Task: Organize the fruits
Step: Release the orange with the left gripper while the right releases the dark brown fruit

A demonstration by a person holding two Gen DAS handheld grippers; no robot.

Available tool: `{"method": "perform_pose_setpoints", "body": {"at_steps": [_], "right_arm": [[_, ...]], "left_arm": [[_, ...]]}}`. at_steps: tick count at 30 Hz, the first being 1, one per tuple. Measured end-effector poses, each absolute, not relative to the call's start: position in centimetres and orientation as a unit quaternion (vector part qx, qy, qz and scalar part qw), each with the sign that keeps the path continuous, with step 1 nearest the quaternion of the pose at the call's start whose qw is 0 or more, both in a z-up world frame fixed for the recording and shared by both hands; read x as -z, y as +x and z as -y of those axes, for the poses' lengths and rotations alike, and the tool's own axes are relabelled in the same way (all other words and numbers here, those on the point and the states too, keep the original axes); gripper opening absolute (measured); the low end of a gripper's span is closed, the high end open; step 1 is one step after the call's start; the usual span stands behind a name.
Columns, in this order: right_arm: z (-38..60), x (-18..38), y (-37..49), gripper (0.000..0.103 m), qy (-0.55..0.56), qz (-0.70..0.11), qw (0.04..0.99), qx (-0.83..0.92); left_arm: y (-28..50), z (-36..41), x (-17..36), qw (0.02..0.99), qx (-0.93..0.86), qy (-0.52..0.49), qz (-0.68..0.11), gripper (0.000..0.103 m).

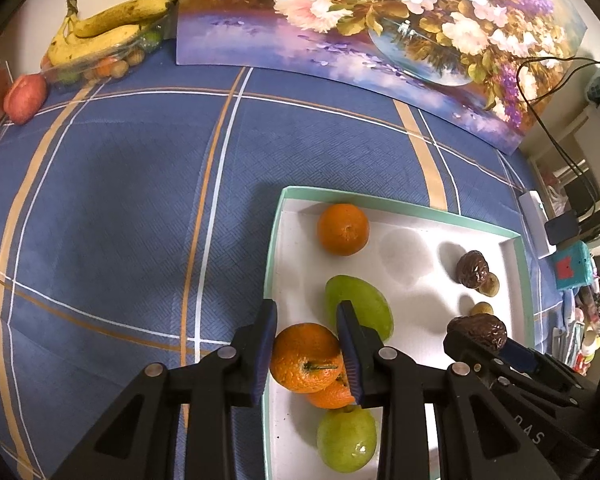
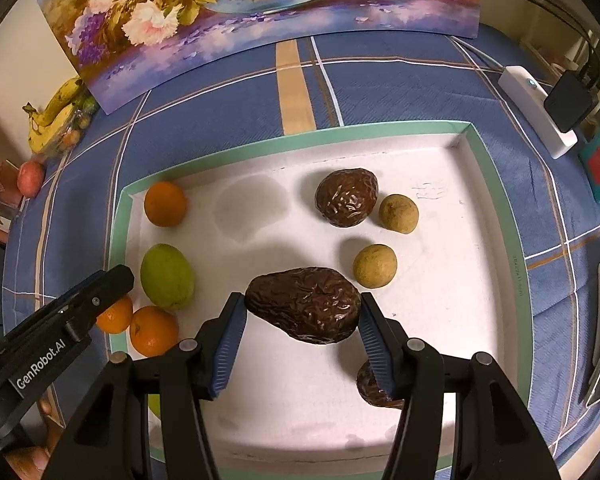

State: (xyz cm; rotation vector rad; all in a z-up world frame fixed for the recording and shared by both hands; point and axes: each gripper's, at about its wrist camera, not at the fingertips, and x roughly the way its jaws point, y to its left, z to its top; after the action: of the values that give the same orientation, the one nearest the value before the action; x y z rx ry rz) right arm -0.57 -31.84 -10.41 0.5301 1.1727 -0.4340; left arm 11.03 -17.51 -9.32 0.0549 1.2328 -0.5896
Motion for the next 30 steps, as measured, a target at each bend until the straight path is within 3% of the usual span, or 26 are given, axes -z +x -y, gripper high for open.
{"method": "perform_pose_setpoints", "body": {"at_steps": [4, 8, 16, 22, 25, 30], "right_arm": [[31.9, 10.3, -0.6, 0.058, 0.246, -0.542, 0.778, 0.202], [31.8, 9.9, -0.5, 0.058, 0.244, -0.540, 0.780, 0.202], [31.8, 7.9, -0.7, 0.058, 0.238, -0.523, 0.793, 0.205], [31.8, 7.0, -0.9, 0.058, 0.236, -0.512, 0.799, 0.208], [31.7, 6.9, -0.9, 0.072, 0.230, -0.509, 0.801, 0.217], [31.8, 7.0, -0.8, 0.076, 0.219, -0.511, 0.800, 0.225]], "left_arm": [[11.1, 17.5, 9.2, 0.773, 0.275, 0.023, -0.571, 0.038], [11.0, 17.5, 8.7, 0.777, 0.276, 0.023, -0.566, 0.052], [11.4, 17.0, 7.6, 0.781, 0.278, 0.008, -0.559, 0.055], [12.0, 15.6, 7.4, 0.798, 0.233, 0.006, -0.555, 0.079], [12.2, 14.6, 8.2, 0.806, 0.201, 0.020, -0.556, 0.085], [12.3, 12.9, 10.1, 0.811, 0.158, 0.046, -0.561, 0.097]]}}
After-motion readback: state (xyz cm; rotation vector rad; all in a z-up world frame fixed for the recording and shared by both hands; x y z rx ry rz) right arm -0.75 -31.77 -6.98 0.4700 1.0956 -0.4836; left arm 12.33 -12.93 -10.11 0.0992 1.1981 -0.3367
